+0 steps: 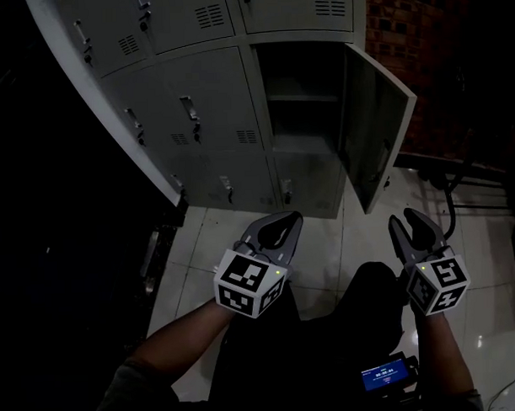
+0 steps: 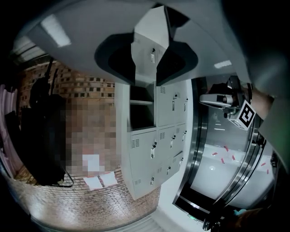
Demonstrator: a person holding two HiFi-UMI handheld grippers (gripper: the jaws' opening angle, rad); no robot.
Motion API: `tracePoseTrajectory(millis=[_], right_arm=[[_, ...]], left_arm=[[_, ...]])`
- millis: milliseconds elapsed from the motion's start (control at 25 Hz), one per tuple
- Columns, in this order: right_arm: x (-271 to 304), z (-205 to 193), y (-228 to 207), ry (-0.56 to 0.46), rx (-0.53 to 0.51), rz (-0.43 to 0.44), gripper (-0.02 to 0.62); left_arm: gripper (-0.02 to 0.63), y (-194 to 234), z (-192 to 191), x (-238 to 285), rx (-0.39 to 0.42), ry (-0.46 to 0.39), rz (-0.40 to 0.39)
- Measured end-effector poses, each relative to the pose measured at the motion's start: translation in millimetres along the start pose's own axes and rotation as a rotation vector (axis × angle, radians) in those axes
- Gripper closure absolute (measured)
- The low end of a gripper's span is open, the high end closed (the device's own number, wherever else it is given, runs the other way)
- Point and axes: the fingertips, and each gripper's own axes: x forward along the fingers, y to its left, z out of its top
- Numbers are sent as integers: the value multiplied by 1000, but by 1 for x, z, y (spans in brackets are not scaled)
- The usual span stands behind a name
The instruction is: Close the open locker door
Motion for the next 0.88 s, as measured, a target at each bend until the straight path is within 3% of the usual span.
tracePoseTrajectory(millis=[600, 880], right_arm=[[-1, -7, -6, 33, -21, 2, 437], [27, -4, -24, 40, -48, -4, 385]], left_arm=[[604, 9, 20, 14, -11, -36, 13], [604, 24, 21, 35, -9, -35, 3]])
